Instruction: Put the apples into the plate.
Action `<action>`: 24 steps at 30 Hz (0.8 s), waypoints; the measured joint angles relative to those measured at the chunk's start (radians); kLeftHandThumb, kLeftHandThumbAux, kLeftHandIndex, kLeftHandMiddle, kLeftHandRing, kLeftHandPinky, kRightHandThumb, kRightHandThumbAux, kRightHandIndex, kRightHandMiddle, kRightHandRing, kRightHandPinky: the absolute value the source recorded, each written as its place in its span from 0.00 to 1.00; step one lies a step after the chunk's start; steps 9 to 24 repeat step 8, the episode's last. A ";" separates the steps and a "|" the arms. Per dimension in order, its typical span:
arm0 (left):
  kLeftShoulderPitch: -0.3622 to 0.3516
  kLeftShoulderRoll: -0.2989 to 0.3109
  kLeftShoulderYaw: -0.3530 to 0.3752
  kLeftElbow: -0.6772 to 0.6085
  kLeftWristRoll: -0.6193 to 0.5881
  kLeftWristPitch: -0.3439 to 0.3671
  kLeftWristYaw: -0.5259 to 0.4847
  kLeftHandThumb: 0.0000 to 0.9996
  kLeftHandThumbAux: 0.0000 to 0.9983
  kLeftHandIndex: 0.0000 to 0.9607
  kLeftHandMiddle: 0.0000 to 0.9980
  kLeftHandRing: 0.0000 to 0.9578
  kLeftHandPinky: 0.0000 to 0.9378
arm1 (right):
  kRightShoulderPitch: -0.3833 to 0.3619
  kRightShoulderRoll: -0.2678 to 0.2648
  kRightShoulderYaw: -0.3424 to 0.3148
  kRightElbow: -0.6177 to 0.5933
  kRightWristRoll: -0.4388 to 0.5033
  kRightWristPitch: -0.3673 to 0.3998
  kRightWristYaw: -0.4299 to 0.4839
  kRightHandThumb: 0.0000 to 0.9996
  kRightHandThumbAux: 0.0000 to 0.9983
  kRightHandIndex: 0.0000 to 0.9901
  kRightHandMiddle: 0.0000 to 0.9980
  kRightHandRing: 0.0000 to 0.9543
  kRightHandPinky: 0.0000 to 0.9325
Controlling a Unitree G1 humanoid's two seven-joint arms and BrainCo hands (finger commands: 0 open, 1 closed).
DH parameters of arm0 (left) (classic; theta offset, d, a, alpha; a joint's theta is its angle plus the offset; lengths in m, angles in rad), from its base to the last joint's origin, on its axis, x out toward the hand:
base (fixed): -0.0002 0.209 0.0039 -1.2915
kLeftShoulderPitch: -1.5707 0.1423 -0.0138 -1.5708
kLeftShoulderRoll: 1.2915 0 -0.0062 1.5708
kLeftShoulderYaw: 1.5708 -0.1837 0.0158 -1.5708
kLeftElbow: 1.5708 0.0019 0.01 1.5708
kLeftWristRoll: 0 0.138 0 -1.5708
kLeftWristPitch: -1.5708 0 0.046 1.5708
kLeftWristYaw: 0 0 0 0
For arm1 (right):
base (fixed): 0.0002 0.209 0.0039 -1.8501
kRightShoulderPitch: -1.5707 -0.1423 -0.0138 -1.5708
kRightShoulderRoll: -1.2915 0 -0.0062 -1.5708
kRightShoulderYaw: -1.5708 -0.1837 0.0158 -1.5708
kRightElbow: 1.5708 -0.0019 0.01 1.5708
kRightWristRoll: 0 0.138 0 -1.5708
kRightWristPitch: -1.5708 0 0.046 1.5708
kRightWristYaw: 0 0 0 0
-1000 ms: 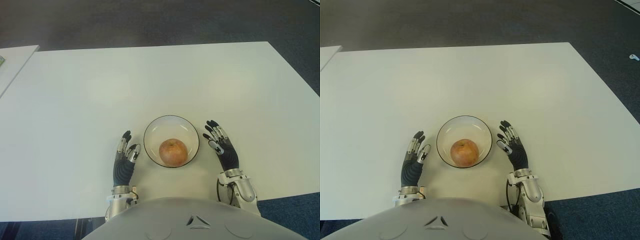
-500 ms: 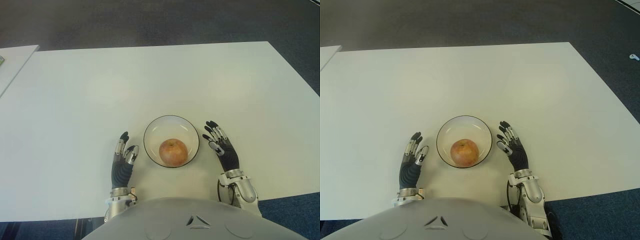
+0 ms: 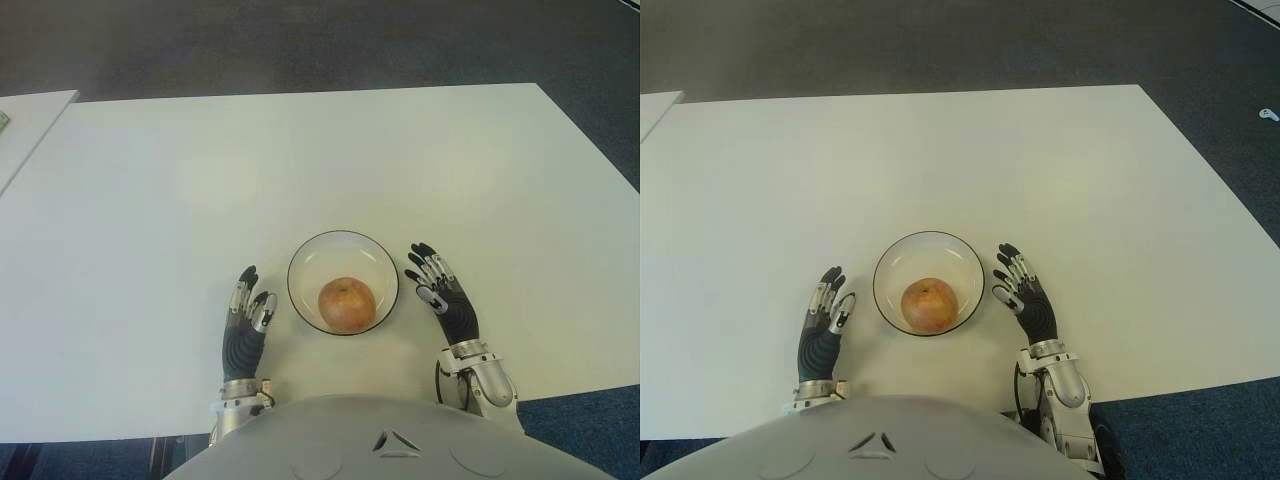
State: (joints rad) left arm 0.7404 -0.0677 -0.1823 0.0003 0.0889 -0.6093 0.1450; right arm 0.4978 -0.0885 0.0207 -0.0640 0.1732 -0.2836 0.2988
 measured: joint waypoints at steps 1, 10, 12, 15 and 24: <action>-0.001 0.000 0.001 0.008 0.000 -0.012 0.000 0.06 0.45 0.02 0.02 0.01 0.01 | 0.000 0.000 0.000 0.001 0.001 -0.001 0.001 0.13 0.53 0.00 0.00 0.00 0.00; -0.008 -0.002 0.007 0.048 0.002 -0.071 0.001 0.06 0.44 0.02 0.02 0.00 0.01 | 0.000 0.002 -0.001 0.005 0.002 -0.009 0.002 0.12 0.54 0.00 0.00 0.00 0.00; -0.008 -0.002 0.007 0.048 0.002 -0.071 0.001 0.06 0.44 0.02 0.02 0.00 0.01 | 0.000 0.002 -0.001 0.005 0.002 -0.009 0.002 0.12 0.54 0.00 0.00 0.00 0.00; -0.008 -0.002 0.007 0.048 0.002 -0.071 0.001 0.06 0.44 0.02 0.02 0.00 0.01 | 0.000 0.002 -0.001 0.005 0.002 -0.009 0.002 0.12 0.54 0.00 0.00 0.00 0.00; -0.008 -0.002 0.007 0.048 0.002 -0.071 0.001 0.06 0.44 0.02 0.02 0.00 0.01 | 0.000 0.002 -0.001 0.005 0.002 -0.009 0.002 0.12 0.54 0.00 0.00 0.00 0.00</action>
